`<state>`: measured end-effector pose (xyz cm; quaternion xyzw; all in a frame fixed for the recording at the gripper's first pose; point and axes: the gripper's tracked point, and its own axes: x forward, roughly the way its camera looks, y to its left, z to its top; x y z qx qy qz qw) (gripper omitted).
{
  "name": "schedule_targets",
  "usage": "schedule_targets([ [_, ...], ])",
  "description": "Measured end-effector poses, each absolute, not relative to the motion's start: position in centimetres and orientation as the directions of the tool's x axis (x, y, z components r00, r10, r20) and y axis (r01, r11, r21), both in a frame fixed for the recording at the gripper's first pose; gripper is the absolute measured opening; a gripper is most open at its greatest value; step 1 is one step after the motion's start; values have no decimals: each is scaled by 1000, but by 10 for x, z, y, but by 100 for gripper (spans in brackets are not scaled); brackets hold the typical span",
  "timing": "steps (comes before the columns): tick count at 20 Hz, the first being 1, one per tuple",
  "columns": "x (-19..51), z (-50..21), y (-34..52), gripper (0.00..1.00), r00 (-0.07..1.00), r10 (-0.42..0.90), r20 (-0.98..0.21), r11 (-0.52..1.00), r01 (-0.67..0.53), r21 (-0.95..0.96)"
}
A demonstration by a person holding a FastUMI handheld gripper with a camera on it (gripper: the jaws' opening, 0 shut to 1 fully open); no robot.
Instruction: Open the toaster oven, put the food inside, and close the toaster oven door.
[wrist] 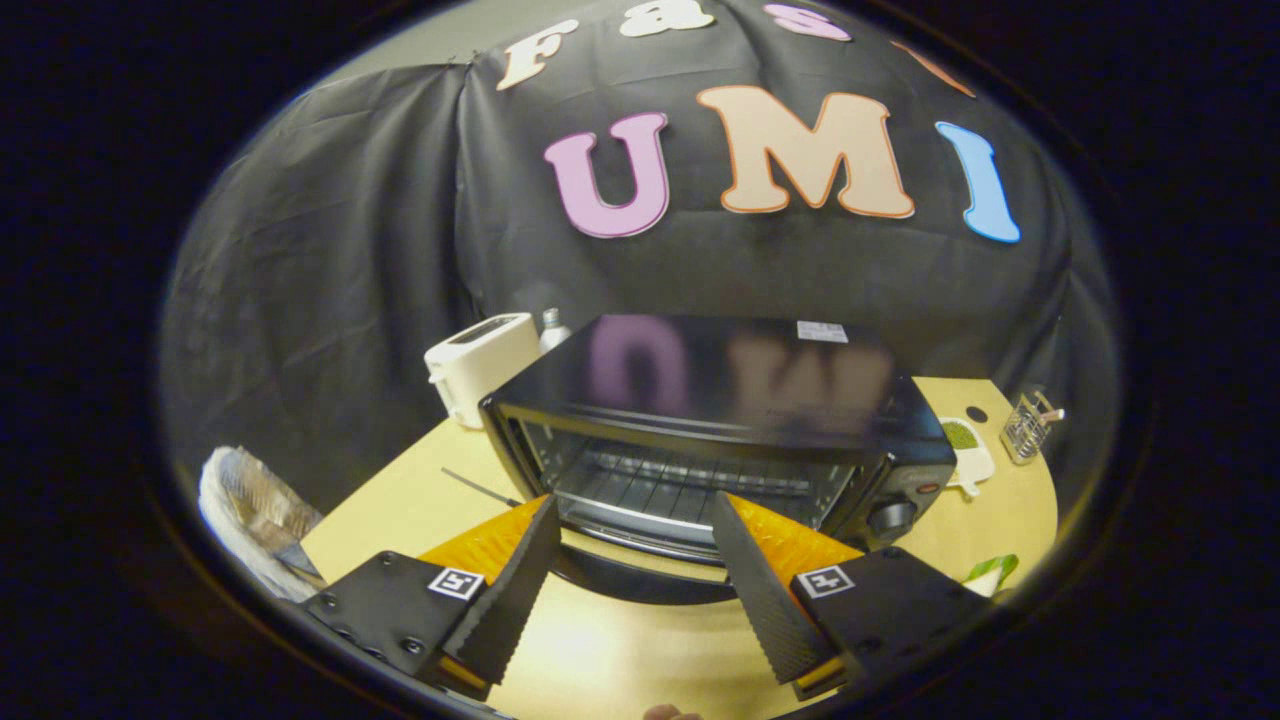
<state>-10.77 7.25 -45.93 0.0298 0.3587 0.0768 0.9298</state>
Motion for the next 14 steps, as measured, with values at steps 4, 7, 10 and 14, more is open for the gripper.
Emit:
schedule_targets([
  [4, -149, -485, 80, 97, 656, 212, -725, 977, -144, 155],
  [7, -169, -502, 84, 97, 616, 232, -753, 972, -168, 162],
  [10, -184, -518, 87, 97, 590, 237, -771, 969, -203, 143],
  [14, -199, -540, 89, 98, 564, 231, -793, 961, -258, 97],
])
